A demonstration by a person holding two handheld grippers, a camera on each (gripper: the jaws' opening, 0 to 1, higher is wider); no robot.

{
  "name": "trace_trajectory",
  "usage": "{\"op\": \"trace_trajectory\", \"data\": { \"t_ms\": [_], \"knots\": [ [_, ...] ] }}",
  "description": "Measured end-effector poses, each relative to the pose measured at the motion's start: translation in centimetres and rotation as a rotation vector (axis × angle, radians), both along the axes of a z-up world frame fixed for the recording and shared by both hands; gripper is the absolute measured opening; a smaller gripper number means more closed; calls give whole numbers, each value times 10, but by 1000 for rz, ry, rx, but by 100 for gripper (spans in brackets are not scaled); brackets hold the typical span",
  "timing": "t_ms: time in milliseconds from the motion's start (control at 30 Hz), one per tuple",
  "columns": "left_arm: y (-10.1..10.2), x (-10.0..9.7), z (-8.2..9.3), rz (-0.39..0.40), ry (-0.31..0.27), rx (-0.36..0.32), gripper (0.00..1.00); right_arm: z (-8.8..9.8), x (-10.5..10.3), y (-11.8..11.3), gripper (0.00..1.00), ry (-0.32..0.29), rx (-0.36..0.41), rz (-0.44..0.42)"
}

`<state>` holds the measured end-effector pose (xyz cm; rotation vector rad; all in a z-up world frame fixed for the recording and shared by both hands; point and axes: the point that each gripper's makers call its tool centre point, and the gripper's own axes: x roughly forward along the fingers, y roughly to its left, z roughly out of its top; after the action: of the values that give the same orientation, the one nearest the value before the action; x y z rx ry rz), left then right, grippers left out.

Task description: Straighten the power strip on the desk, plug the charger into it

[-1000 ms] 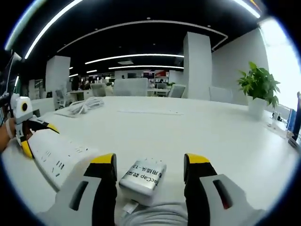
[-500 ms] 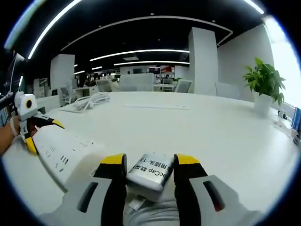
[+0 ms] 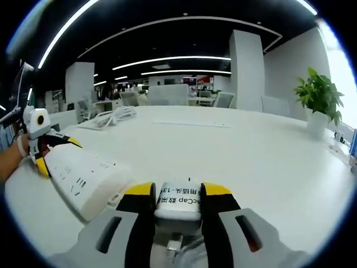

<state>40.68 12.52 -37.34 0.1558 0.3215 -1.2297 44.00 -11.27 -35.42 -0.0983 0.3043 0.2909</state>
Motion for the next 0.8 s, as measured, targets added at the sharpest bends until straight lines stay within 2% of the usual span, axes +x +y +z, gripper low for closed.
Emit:
{"op": "trace_trajectory", "data": {
  "t_ms": [233,300,400,467,533,567,633,700,800],
  "knots": [
    [-1,0,0,0,0,0,74,-1,-3,4,30,1,-22,82],
    [-1,-1,0,0,0,0,74,-1,-4,7,30,0,-35,130],
    [0,0,0,0,0,1,74,-1,-7,15,30,-13,-63,251],
    [0,0,0,1,0,1,74,-4,-8,16,30,1,-77,323],
    [0,0,0,1,1,1,74,-6,-8,12,30,28,-81,339],
    [0,0,0,3,1,2,74,-10,-10,12,30,51,-87,379],
    [0,0,0,4,1,2,74,-9,-11,16,30,48,-48,465],
    [0,-1,0,4,1,2,74,-9,-12,15,30,44,-70,532],
    [-1,-1,0,4,1,2,74,-10,-8,11,30,51,-72,549]
  ]
}}
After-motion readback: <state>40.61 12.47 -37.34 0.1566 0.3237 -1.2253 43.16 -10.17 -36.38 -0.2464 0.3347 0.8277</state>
